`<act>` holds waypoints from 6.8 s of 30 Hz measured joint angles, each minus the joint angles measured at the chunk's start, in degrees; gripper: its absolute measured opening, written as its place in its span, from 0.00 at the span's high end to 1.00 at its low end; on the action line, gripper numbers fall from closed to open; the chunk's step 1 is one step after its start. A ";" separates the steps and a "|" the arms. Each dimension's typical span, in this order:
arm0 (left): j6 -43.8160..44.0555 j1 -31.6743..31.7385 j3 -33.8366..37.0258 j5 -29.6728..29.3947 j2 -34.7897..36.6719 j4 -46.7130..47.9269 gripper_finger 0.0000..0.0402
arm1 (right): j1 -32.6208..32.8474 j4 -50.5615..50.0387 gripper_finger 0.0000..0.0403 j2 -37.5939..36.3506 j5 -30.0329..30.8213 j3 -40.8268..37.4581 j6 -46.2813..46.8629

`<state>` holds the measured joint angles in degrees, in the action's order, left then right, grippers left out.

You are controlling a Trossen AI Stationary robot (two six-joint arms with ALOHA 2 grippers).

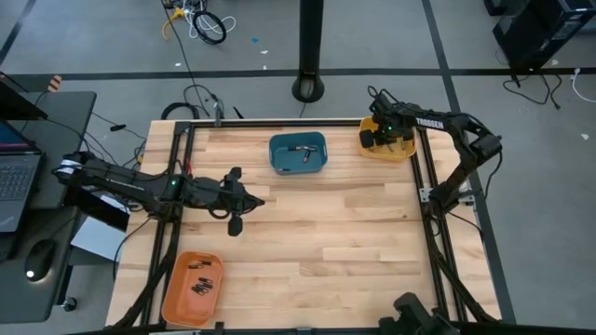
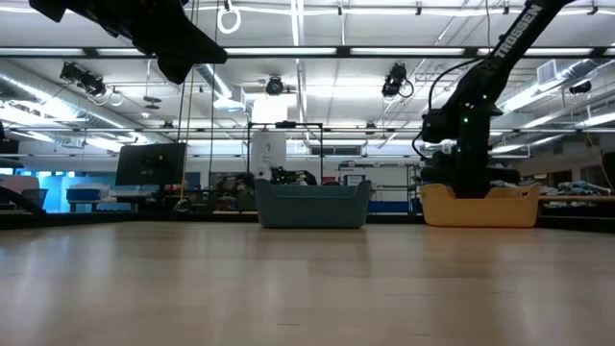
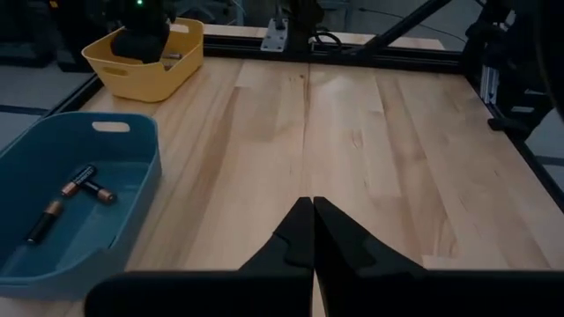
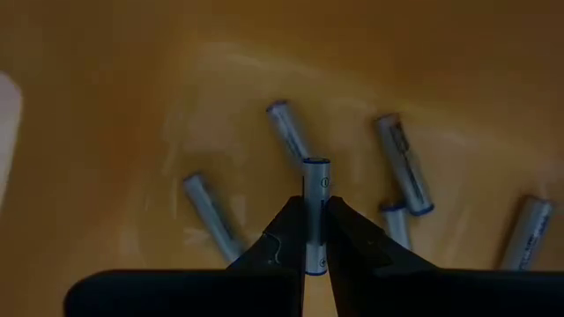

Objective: Sort batteries
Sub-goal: Put the white battery into the yellow bin, then return to Home Position

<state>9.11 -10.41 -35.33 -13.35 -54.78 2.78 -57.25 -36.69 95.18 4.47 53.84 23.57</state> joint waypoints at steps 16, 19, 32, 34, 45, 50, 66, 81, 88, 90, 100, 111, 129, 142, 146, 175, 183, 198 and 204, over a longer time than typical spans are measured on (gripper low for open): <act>-3.46 0.58 0.00 -0.88 0.02 -4.46 0.99 | 0.05 -0.89 0.73 -1.65 -0.15 0.12 -4.14; -4.72 1.78 0.00 0.88 0.04 -5.87 0.99 | 0.37 -1.18 0.73 -4.59 -0.91 0.12 -7.40; -12.26 7.73 0.07 15.03 -7.35 -19.75 0.99 | 15.02 7.31 0.98 -24.89 1.53 -5.56 -18.52; -13.90 8.63 0.00 17.58 -7.41 -22.21 0.99 | 17.79 11.77 0.98 -28.55 0.26 -9.00 -19.15; -16.80 12.11 0.00 18.97 -6.54 -19.59 0.99 | 33.55 25.27 0.98 -44.45 -3.48 -24.89 -20.27; -17.99 12.11 0.30 20.60 -6.51 -20.83 0.99 | 39.74 31.22 0.98 -50.26 -1.58 -31.35 -22.22; -11.72 16.09 21.74 20.44 11.84 -34.58 0.99 | 57.12 31.95 0.99 -62.68 8.63 -36.12 -22.55; -11.47 16.90 31.34 15.30 34.58 -20.19 0.99 | 65.87 40.79 0.99 -72.36 12.63 -47.75 -20.15; -11.46 18.03 34.67 14.74 46.44 -11.97 0.99 | 70.04 36.87 0.99 -79.35 19.07 -50.78 -19.48; -11.46 18.23 34.67 14.74 49.99 -8.44 0.99 | 71.20 34.72 0.99 -81.56 18.41 -50.88 -18.32; -12.38 20.94 34.12 16.14 54.84 -2.20 0.99 | 66.65 31.02 0.99 -91.38 2.14 -50.85 -21.03; -11.87 28.36 34.07 23.52 54.80 -3.18 0.99 | 41.73 31.43 0.99 -92.94 -15.82 -50.85 -23.90; -10.64 29.81 34.84 25.49 54.80 -6.18 0.99 | 47.97 38.40 0.99 -92.02 0.85 -53.50 -29.57; -8.08 29.79 34.86 21.95 54.80 -4.83 0.99 | 46.93 39.06 0.97 -87.99 4.78 -53.50 -26.71; -7.48 29.77 34.88 21.91 54.80 -4.82 0.99 | 46.93 39.35 0.95 -86.04 6.80 -53.50 -26.26; -8.79 29.76 34.91 20.77 54.79 -4.65 0.99 | 46.93 39.56 0.93 -82.65 6.38 -53.50 -26.70; -8.81 29.77 34.93 20.79 54.80 -4.65 0.99 | 46.93 39.61 0.92 -82.65 6.36 -53.50 -26.70; -8.84 29.76 34.93 20.92 54.79 -4.65 0.99 | 46.93 39.61 0.93 -82.65 6.33 -53.50 -26.70; -8.84 29.76 34.93 20.92 54.80 -4.65 0.99 | 46.93 39.61 0.93 -82.65 6.33 -53.50 -26.70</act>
<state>0.27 19.34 -0.40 7.57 0.01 -1.87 -10.33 2.92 12.53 10.81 0.34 -3.14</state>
